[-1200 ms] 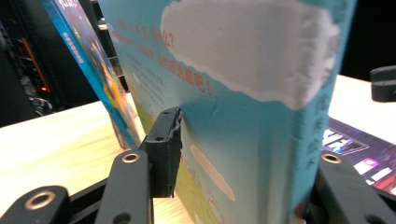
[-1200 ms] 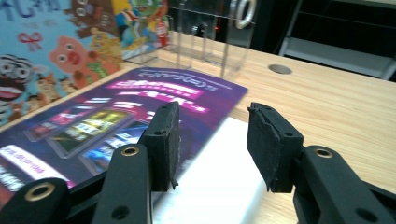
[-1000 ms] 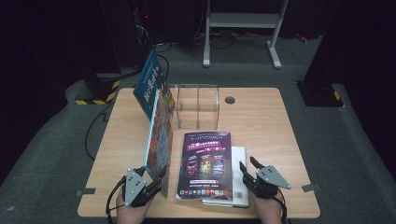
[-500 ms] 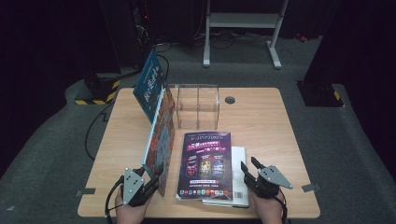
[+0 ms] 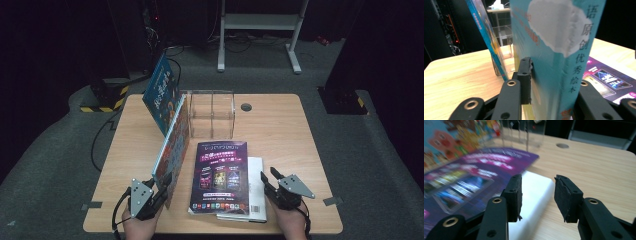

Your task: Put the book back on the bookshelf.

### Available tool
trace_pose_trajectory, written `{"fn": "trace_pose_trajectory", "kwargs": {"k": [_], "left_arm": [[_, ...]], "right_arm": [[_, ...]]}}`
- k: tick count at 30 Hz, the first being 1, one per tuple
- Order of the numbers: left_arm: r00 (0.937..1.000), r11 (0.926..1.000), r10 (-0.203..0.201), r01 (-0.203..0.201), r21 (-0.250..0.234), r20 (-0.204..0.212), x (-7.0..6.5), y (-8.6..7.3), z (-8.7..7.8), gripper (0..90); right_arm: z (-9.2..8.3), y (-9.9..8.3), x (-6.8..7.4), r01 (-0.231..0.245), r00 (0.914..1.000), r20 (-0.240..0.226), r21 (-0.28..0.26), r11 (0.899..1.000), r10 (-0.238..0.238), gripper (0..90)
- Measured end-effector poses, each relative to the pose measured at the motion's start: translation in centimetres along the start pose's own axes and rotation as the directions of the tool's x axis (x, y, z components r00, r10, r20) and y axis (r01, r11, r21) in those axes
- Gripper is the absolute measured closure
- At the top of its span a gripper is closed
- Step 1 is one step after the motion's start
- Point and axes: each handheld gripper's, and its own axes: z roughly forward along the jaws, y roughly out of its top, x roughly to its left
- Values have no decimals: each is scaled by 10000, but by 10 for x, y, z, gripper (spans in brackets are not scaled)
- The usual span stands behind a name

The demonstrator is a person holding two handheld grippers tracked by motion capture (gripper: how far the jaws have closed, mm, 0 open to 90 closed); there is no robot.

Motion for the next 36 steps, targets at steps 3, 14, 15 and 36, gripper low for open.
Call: {"fn": "trace_pose_trajectory", "kwargs": {"k": [3, 14, 15, 36], "left_arm": [[10000, 10000, 49, -49, 48, -9, -2, 0, 0, 715], [9954, 9970, -763, 770, 85, -578, 6, 1, -4, 751], [9949, 9971, -746, 755, 107, -677, 7, 1, -5, 758], [9950, 9958, -864, 877, 249, -495, 26, 8, -12, 777]], "right_arm": [[1, -5, -12, 249, 9996, 156, 377, 9990, -255, 570], [-7, -16, -30, -328, 9995, -22, 41, 9995, 328, 561], [-7, -16, -30, -356, 9993, -87, 21, 9994, 356, 562], [-9, -13, -24, -342, 9993, -146, 47, 9994, 343, 553]]}}
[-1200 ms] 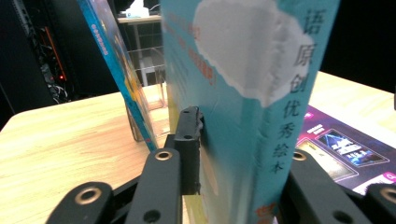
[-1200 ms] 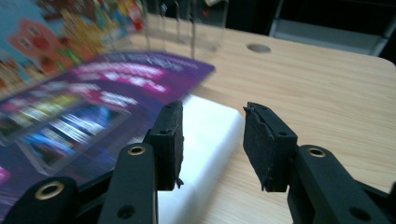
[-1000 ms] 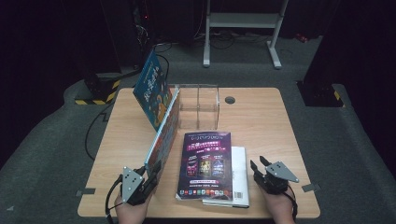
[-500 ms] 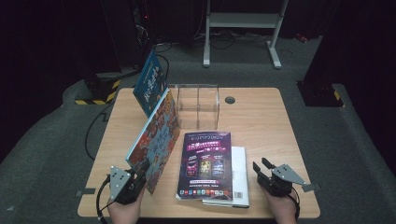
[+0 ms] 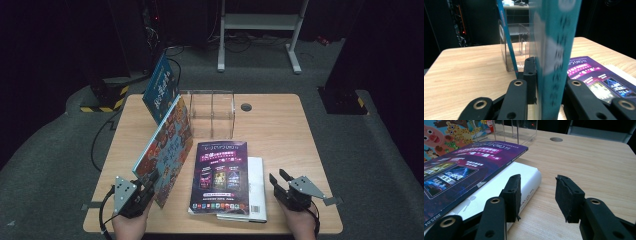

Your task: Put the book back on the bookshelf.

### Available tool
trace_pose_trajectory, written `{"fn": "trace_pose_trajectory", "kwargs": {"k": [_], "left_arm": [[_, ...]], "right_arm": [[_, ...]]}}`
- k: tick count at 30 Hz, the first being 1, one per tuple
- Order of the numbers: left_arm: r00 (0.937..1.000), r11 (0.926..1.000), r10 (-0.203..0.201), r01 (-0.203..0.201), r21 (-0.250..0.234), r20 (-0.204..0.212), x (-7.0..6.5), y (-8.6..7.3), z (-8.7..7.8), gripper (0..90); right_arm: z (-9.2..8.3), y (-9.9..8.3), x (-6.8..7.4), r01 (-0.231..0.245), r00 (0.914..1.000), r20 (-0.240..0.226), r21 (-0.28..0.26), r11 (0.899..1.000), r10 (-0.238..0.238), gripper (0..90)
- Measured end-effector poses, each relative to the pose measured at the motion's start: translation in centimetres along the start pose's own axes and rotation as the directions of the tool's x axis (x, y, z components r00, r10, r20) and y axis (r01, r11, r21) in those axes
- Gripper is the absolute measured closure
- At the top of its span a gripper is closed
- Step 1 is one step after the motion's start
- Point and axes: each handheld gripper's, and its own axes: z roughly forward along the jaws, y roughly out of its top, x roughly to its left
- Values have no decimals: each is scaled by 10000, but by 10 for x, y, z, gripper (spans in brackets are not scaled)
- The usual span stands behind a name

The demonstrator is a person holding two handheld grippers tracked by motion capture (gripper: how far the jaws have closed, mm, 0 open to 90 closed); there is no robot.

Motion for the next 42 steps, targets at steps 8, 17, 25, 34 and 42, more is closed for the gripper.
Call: {"fn": "trace_pose_trajectory", "kwargs": {"k": [8, 17, 25, 34, 42], "left_arm": [[9993, 9994, 345, -345, 30, -117, -4, 14, 3, 726], [9986, 9989, 465, -465, 31, -233, -5, 27, 11, 710], [9997, 9996, 230, -231, -167, -40, -5, 34, 13, 753], [10000, 9997, 96, -96, -202, 24, -3, 34, 16, 771], [9998, 9998, -93, 96, -197, 175, 1, 34, 15, 771]], "right_arm": [[1, -1, 1, -54, 10000, -57, 28, 10000, 54, 544], [0, -1, 1, -80, 9999, -72, 56, 10000, 80, 541], [-2, 0, 0, -91, 9999, -73, 5, 10000, 91, 540], [-3, -1, 0, -106, 9999, -60, -7, 9999, 106, 539], [-3, -1, 0, -158, 9998, -106, 35, 9999, 159, 539]]}}
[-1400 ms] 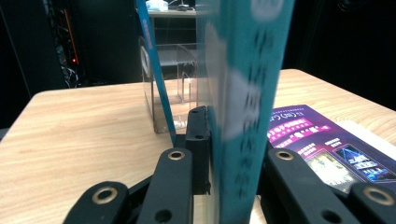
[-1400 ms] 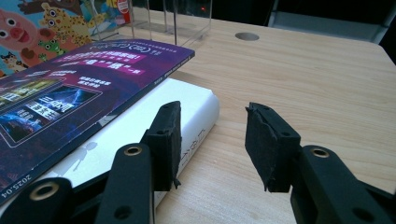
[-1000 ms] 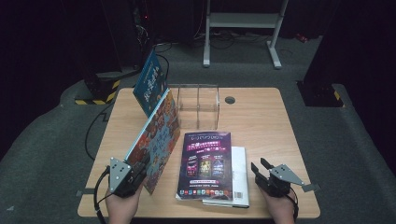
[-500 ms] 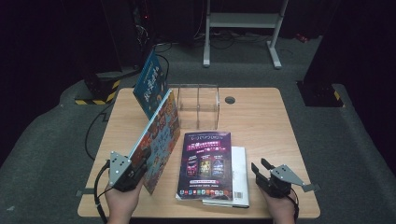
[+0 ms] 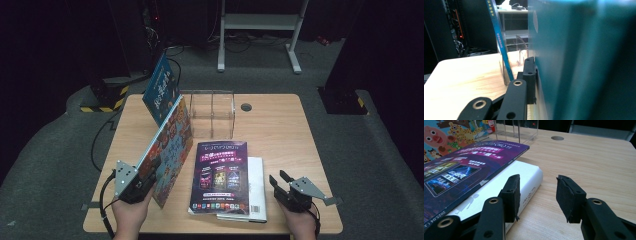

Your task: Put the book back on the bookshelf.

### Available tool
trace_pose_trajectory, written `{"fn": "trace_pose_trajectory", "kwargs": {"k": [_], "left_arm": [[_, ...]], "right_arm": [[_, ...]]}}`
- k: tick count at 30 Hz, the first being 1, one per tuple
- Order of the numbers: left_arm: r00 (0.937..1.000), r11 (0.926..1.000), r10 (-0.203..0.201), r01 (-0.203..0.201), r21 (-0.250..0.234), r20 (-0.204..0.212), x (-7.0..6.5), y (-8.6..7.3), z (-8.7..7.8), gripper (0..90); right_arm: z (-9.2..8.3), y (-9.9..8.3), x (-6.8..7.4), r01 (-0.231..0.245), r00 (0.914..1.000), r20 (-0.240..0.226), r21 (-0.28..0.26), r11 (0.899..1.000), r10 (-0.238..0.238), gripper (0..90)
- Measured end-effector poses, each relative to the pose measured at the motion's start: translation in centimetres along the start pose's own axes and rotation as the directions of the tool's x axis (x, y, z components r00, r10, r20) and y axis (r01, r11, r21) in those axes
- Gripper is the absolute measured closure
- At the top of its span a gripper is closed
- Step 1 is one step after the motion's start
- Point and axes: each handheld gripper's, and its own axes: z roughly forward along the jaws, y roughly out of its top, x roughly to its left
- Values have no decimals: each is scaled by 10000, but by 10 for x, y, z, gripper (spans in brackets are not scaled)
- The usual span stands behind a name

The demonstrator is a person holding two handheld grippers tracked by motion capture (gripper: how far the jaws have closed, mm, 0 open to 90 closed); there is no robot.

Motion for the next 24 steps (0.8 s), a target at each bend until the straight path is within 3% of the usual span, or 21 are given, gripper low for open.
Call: {"fn": "trace_pose_trajectory", "kwargs": {"k": [6, 24], "left_arm": [[9999, 10000, 40, -40, 22, 117, 2, 0, 0, 769], [9998, 10000, 75, -74, 66, -162, -3, 2, 2, 804]], "right_arm": [[-1, 0, 0, -16, 10000, 11, -17, 10000, 16, 538], [-2, 0, -2, -139, 9999, -4, -72, 9999, 139, 538]]}}
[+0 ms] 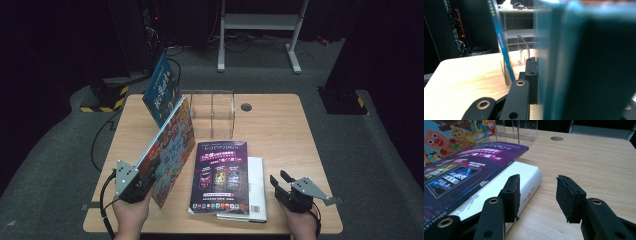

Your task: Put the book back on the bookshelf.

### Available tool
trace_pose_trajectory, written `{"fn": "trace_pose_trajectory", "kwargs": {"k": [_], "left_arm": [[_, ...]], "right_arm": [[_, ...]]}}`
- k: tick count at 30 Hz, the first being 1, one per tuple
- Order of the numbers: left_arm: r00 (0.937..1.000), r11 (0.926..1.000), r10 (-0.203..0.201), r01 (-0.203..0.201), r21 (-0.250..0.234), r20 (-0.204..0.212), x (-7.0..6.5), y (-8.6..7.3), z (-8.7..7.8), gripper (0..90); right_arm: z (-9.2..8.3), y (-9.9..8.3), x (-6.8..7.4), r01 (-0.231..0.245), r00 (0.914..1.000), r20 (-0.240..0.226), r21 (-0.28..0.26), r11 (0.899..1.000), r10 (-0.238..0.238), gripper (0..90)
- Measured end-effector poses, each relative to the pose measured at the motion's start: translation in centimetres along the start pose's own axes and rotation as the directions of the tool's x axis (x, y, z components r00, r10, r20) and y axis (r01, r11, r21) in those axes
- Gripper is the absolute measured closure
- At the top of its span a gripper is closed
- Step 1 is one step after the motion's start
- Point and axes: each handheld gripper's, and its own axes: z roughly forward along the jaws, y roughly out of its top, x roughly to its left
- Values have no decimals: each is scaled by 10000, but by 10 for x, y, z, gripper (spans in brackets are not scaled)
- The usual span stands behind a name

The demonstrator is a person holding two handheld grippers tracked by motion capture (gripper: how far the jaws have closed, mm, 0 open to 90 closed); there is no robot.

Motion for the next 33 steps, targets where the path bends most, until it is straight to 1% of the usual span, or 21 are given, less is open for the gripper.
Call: {"fn": "trace_pose_trajectory", "kwargs": {"k": [4, 5, 9, 14, 17, 23, 27, 30, 33], "left_arm": [[10000, 10000, 64, -64, -8, -20, -2, 1, 2, 806], [10000, 10000, -14, 14, -8, -33, -2, 1, 2, 806], [9999, 9999, -96, 96, -34, -120, -3, 4, 4, 807], [9999, 10000, -41, 41, -11, -126, -4, 11, 8, 810], [9999, 10000, -67, 67, 19, -92, -4, 16, 9, 810], [9991, 9991, -416, 415, -28, -102, 4, 22, 8, 811], [9980, 9981, -606, 604, -103, -195, 8, 24, 5, 811], [9979, 9983, -572, 569, -125, -304, 10, 27, 4, 812], [9987, 9992, -406, 404, -76, -320, 10, 30, 4, 812]], "right_arm": [[0, 0, 0, -26, 10000, -14, 0, 10000, 26, 538], [0, 0, 1, -39, 10000, -12, -6, 10000, 39, 538], [0, 1, 2, 47, 10000, -64, -10, 10000, -47, 538], [-2, 2, 1, 164, 9999, 8, -81, 9998, -164, 538], [-3, 2, 0, 57, 10000, 62, -76, 10000, -57, 538], [-3, 2, 1, 93, 9999, 89, -49, 9999, -92, 538], [-2, 2, 2, 122, 9999, 37, -57, 9999, -122, 539], [-3, 2, 1, 106, 9999, 68, -52, 9999, -106, 539], [-3, 2, 0, 91, 9999, 75, -89, 9999, -90, 539]]}}
